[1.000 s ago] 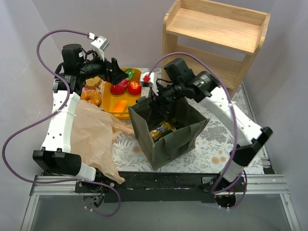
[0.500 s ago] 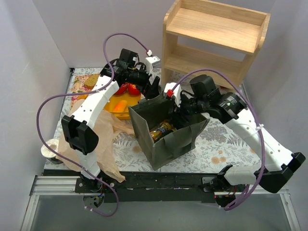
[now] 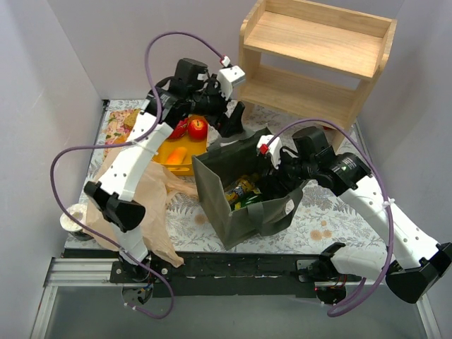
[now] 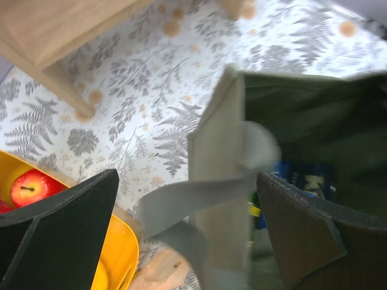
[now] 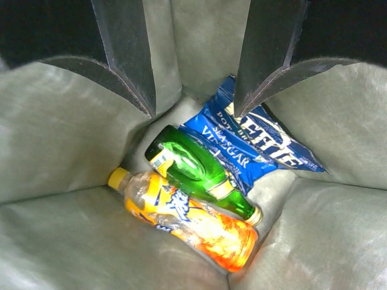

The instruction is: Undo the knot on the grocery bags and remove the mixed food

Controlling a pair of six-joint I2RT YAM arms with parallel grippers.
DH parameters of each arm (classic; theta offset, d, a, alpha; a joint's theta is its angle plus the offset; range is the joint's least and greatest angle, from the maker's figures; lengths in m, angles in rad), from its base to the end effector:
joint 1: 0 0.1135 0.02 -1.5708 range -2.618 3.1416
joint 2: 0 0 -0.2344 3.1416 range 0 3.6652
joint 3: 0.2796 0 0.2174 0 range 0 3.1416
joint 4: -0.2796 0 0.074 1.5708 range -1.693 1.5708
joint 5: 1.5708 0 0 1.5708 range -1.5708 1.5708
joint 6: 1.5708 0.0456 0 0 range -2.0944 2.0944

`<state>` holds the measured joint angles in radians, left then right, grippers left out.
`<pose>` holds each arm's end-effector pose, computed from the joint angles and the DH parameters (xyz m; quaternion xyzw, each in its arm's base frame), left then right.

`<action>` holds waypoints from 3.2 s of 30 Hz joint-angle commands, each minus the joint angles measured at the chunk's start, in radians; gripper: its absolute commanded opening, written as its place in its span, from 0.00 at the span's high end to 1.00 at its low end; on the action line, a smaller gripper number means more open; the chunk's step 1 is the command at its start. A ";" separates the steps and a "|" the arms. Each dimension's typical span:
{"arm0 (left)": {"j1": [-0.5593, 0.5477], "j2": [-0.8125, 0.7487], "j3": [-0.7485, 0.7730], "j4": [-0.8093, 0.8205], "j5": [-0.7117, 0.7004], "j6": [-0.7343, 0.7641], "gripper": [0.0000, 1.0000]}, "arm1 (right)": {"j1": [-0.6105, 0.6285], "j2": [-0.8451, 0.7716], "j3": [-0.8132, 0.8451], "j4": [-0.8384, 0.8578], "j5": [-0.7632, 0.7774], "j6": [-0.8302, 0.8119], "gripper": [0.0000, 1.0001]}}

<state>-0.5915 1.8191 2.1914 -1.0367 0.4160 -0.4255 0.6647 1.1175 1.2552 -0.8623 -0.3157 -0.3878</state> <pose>0.2732 -0.2057 0.4013 0.1630 0.8691 -0.3707 0.2838 0.1518 0.1369 0.3346 -0.5081 0.7462 0.1979 0.3818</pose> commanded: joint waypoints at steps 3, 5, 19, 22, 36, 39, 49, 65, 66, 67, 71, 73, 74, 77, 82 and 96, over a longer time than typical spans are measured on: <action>-0.022 -0.204 -0.149 -0.034 0.152 0.062 0.02 | -0.048 0.007 0.007 0.052 -0.049 0.017 0.38; -0.036 -0.205 -0.252 -0.008 0.083 0.053 0.02 | -0.050 0.019 0.007 0.057 -0.054 0.018 0.38; -0.060 0.106 0.019 -0.014 0.211 0.059 0.95 | -0.066 -0.111 -0.149 0.014 -0.008 -0.048 0.38; -0.108 0.183 0.145 -0.037 0.342 0.004 1.00 | -0.070 -0.162 -0.183 -0.026 0.012 -0.091 0.39; -0.186 -0.012 0.091 0.483 -0.055 0.234 1.00 | -0.070 -0.174 -0.174 -0.050 -0.052 -0.190 0.41; -0.203 -0.058 0.094 0.532 -0.088 0.240 1.00 | -0.068 -0.180 -0.177 -0.079 -0.065 -0.213 0.42; -0.292 -0.219 -0.134 0.492 0.007 0.255 0.96 | -0.063 -0.294 -0.347 -0.072 -0.059 -0.281 0.43; -0.300 -0.238 -0.369 0.650 -0.052 -0.061 1.00 | -0.051 -0.368 -0.370 0.350 -0.056 -0.611 0.41; -0.300 -0.228 -0.352 0.650 -0.057 -0.056 1.00 | -0.051 -0.351 -0.360 0.367 -0.049 -0.631 0.41; -0.300 -0.221 -0.334 0.649 -0.063 -0.052 1.00 | -0.051 -0.329 -0.340 0.382 -0.045 -0.669 0.42; -0.300 -0.201 -0.294 0.650 -0.069 -0.045 1.00 | -0.050 -0.246 -0.321 0.388 -0.010 -0.784 0.46; -0.300 -0.205 -0.298 0.649 -0.068 -0.038 1.00 | -0.050 -0.232 -0.338 0.405 0.007 -0.807 0.47; -0.300 -0.207 -0.301 0.649 -0.069 -0.036 1.00 | -0.051 -0.223 -0.355 0.423 0.021 -0.815 0.49; -0.300 -0.225 -0.321 0.649 -0.077 -0.010 1.00 | -0.054 -0.217 -0.369 0.431 0.041 -0.803 0.51; -0.300 -0.245 -0.343 0.649 -0.088 0.013 1.00 | -0.071 -0.257 -0.405 0.447 0.021 -0.741 0.51; -0.300 -0.265 -0.340 0.645 -0.065 0.027 1.00 | -0.079 -0.124 -0.404 0.451 0.109 -0.562 0.55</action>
<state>-0.8761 1.6600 1.8179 -0.5167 0.2840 -0.4000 0.5926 0.9668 0.8486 -0.4454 -0.2226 -1.0260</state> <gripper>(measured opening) 0.033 0.453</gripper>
